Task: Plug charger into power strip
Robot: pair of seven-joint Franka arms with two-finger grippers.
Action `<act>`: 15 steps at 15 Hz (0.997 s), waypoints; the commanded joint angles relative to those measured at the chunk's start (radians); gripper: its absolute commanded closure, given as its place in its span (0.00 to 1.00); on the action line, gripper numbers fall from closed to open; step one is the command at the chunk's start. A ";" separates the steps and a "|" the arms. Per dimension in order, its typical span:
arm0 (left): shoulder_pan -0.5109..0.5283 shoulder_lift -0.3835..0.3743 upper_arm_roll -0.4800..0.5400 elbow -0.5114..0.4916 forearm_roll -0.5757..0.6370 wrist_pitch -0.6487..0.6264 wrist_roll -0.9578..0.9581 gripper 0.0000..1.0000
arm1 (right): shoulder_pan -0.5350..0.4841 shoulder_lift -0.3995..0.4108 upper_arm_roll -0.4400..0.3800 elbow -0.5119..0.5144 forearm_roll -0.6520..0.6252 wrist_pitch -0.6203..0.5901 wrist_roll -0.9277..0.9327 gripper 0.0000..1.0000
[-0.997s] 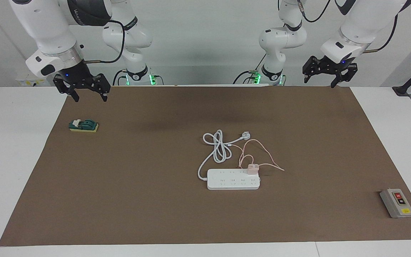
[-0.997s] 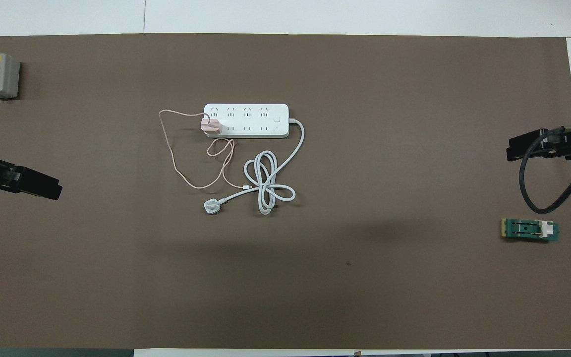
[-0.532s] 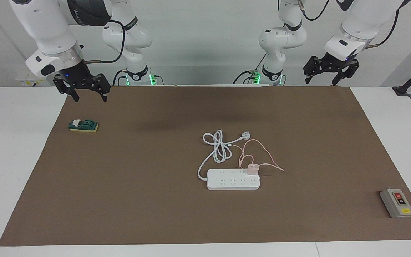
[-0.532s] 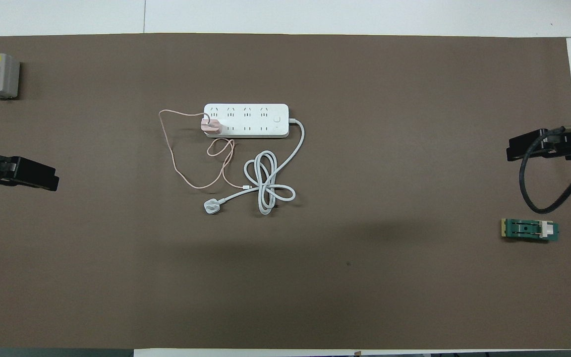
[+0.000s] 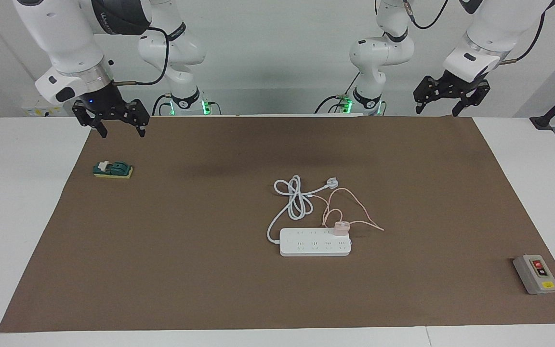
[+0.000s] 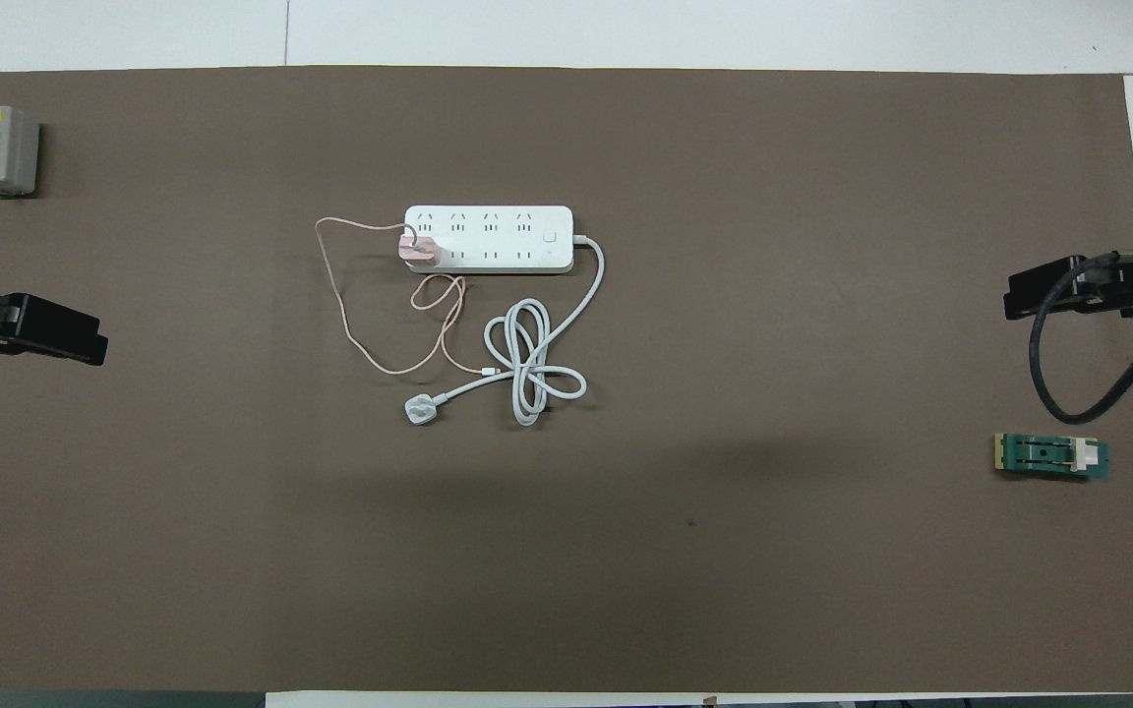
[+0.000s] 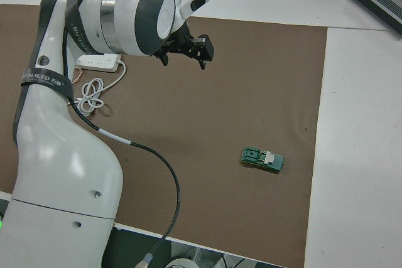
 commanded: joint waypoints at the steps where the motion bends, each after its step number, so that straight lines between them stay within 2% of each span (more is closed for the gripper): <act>1: 0.012 0.018 -0.004 0.006 0.007 -0.014 -0.010 0.00 | -0.006 -0.018 0.006 -0.017 0.016 0.006 0.006 0.00; 5: -0.015 0.028 0.017 0.005 0.007 -0.008 -0.013 0.00 | -0.009 -0.017 0.006 -0.017 0.017 0.006 0.007 0.00; 9: 0.023 0.017 0.024 -0.015 0.007 0.009 -0.009 0.00 | -0.011 -0.017 0.006 -0.017 0.017 0.006 0.009 0.00; 15: 0.008 0.012 0.028 -0.049 0.008 0.056 -0.012 0.00 | -0.011 -0.017 0.006 -0.017 0.017 0.006 0.009 0.00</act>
